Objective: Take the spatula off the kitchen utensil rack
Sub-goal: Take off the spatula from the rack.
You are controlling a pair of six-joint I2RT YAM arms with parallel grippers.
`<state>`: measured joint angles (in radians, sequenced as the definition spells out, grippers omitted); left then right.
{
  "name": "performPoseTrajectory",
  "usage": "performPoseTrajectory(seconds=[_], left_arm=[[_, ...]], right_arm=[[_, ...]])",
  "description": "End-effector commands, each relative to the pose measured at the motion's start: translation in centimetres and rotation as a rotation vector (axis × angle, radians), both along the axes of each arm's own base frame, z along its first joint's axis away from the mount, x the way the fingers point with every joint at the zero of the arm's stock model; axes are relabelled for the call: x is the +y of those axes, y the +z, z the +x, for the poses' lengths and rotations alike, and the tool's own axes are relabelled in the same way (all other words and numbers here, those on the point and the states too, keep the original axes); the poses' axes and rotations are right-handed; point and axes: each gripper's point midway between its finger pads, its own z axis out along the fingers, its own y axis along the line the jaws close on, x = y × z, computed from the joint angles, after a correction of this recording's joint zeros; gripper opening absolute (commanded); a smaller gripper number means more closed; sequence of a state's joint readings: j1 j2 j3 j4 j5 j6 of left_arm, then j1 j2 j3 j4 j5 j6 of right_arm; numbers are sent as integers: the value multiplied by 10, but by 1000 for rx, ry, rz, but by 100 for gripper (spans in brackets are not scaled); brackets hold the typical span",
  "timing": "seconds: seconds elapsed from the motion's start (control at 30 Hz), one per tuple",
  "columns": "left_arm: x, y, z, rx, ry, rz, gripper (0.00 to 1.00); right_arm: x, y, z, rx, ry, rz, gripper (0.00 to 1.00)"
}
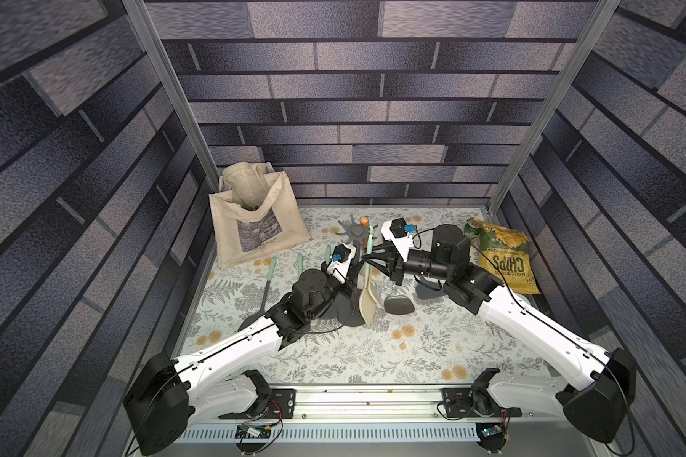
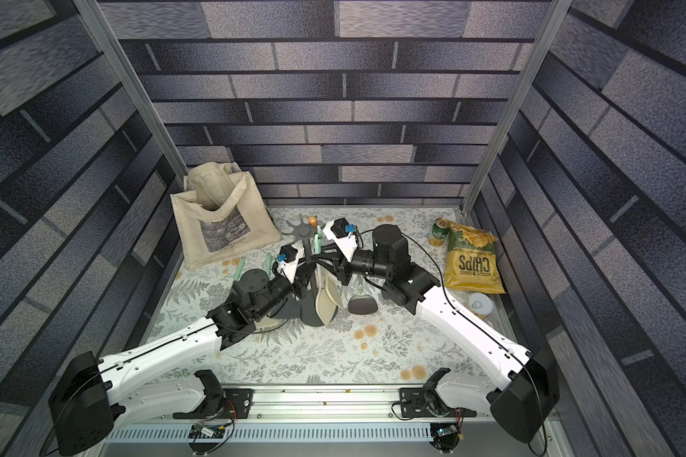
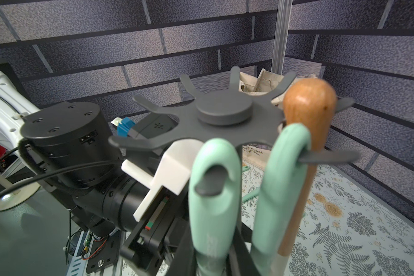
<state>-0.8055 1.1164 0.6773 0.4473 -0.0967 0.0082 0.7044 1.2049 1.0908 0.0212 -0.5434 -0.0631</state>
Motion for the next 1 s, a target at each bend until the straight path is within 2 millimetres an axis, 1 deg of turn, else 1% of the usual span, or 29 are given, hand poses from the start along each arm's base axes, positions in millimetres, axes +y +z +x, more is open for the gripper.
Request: performPoseTrajectory(seconds=[0.0,0.2,0.4,0.43,0.47,0.67,0.97], left_arm=[[4,-15,7,26,34,76,14],[6,-15,9,32,44,80,14],[6,-15,12,36,50,83,14],[6,-15,12,37,47,84,14],[6,-16,12,37,48,86,14],[6,-15,12,38,47,87,14],[7,-17,12,44,49,91,14]], right_arm=[[-5,13,-16,-44,23,9,4],[-8,12,-23,-44,25,2,2],[-13,18,-28,-58,12,12,0],[-13,5,-28,-39,11,-6,0],[-14,5,-29,-39,9,-5,0],[-20,8,-32,-52,-11,-7,0],[-28,22,-37,-89,-30,27,0]])
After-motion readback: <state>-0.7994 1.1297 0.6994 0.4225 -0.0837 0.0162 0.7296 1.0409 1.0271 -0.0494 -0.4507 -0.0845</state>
